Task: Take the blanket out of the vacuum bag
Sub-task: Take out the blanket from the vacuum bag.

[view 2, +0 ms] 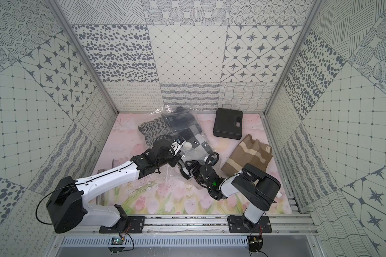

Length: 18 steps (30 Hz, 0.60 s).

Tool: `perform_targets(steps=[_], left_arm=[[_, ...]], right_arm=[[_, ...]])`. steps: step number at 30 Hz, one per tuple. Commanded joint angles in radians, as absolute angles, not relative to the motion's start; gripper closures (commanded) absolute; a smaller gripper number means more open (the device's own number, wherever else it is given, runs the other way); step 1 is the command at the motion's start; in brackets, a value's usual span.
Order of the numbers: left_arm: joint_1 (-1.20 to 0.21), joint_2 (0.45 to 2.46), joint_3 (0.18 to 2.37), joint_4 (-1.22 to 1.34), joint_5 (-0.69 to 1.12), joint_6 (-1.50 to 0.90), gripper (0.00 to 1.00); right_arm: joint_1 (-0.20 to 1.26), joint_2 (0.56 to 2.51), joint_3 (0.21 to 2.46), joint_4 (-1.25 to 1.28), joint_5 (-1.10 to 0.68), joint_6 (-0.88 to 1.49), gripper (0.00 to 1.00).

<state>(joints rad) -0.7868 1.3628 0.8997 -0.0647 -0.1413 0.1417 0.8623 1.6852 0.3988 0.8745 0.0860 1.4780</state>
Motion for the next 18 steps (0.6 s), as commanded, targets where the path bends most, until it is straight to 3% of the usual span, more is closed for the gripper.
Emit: perform_targets(steps=[1,3,5,6,7,9,14,16,18], left_arm=[[-0.79,1.367,0.904,-0.012,-0.141,0.13,1.0],[-0.79,1.367,0.906,-0.017,-0.143,0.132,1.0],[-0.793,1.365,0.907,-0.024,-0.149,0.132,1.0],[-0.792,1.362,0.907,-0.025,-0.152,0.132,1.0],[-0.792,1.36,0.906,-0.025,-0.155,0.133,1.0],[-0.795,1.359,0.906,-0.025,-0.158,0.136,1.0],[-0.799,1.362,0.908,-0.034,-0.155,0.14,1.0],[-0.798,1.362,0.909,-0.035,-0.156,0.143,1.0],[-0.799,1.362,0.908,-0.035,-0.156,0.143,1.0]], right_arm=[[0.849,1.778,0.381,0.732,0.052,1.504,0.02],[0.834,1.819,0.387,0.761,0.04,1.488,0.06],[0.821,1.864,0.382,0.809,0.028,1.49,0.2],[0.814,1.89,0.38,0.842,0.012,1.495,0.31],[0.807,1.914,0.376,0.874,-0.001,1.501,0.48],[0.802,1.948,0.375,0.911,-0.023,1.511,0.66],[0.8,1.952,0.379,0.919,-0.035,1.499,0.82],[0.8,1.926,0.383,0.888,-0.032,1.476,0.98],[0.797,1.887,0.398,0.838,-0.035,1.443,1.0]])
